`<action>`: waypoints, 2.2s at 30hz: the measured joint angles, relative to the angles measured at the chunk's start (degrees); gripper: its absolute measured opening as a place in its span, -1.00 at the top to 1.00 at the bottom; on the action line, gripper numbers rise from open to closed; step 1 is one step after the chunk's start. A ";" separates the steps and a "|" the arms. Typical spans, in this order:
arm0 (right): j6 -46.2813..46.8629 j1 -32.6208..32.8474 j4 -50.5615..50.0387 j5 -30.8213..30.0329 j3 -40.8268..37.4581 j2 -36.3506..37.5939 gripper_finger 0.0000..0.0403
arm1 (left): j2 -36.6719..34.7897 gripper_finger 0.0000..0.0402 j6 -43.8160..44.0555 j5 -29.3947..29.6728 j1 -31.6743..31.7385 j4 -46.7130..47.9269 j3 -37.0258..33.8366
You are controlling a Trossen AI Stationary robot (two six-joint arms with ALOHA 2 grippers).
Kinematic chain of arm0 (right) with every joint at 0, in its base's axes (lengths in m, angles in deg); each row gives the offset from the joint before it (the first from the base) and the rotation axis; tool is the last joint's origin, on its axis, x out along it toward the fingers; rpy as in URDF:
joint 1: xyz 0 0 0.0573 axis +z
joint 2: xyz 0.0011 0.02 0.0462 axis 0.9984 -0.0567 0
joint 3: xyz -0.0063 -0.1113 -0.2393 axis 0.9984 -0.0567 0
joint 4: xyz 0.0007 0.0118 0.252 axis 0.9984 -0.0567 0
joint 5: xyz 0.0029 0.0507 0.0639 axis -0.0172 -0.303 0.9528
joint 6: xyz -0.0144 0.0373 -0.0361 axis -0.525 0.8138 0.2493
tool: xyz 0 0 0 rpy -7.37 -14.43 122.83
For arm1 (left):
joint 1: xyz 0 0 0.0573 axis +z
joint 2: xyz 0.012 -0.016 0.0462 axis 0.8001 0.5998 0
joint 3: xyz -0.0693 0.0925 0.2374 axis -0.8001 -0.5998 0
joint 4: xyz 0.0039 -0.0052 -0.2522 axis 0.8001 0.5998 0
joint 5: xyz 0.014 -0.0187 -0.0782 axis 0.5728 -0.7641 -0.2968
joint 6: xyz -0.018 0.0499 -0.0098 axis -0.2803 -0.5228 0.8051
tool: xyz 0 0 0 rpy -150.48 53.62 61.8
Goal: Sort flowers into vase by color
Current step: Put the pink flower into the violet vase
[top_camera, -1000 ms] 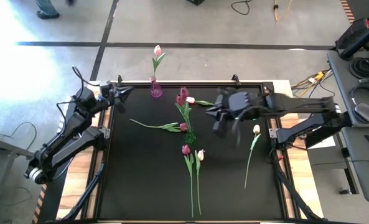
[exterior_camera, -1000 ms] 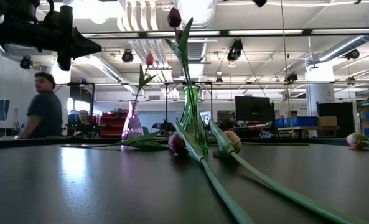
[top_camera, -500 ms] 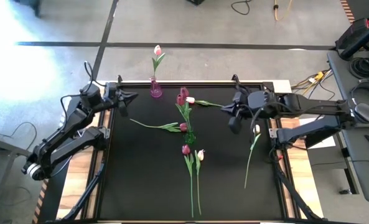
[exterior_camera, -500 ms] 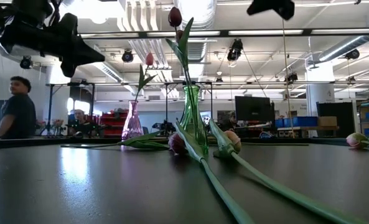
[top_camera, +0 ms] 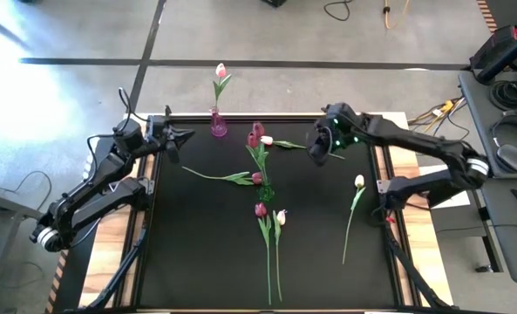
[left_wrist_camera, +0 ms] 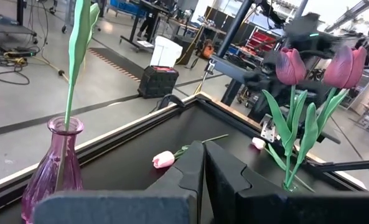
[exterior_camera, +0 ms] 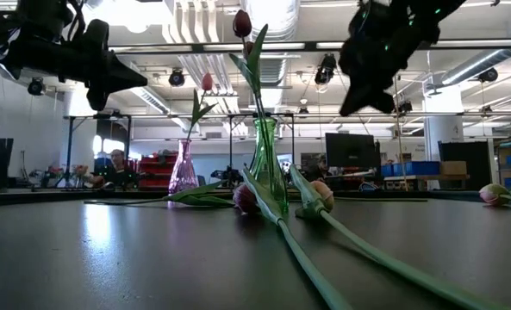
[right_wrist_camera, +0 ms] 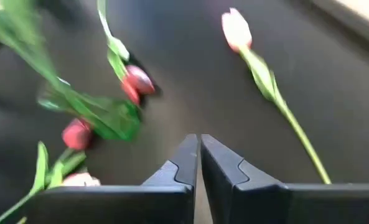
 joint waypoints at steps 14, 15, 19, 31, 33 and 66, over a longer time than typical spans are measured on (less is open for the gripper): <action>34.97 13.48 -34.75 2.40 3.56 2.72 0.75 | -0.04 1.00 0.53 0.11 0.00 0.17 -0.04; 39.64 15.67 -34.40 1.17 1.98 3.84 0.76 | 0.04 1.00 0.37 0.11 0.00 0.17 -0.04; 54.99 21.34 -34.40 -3.97 -3.95 7.40 0.75 | 0.80 1.00 0.28 0.13 0.00 0.17 -0.07; 72.40 23.02 -33.55 -14.60 -15.70 7.01 0.24 | 4.26 1.00 -0.07 0.14 0.00 -0.54 -0.09; 72.92 22.98 -33.62 -16.08 -15.72 5.98 0.18 | 4.62 1.00 -0.07 0.13 0.00 -0.86 -0.09; 74.11 30.84 -35.25 -14.13 -9.59 -12.30 0.23 | 4.90 1.00 0.19 -1.01 0.00 -1.35 -0.09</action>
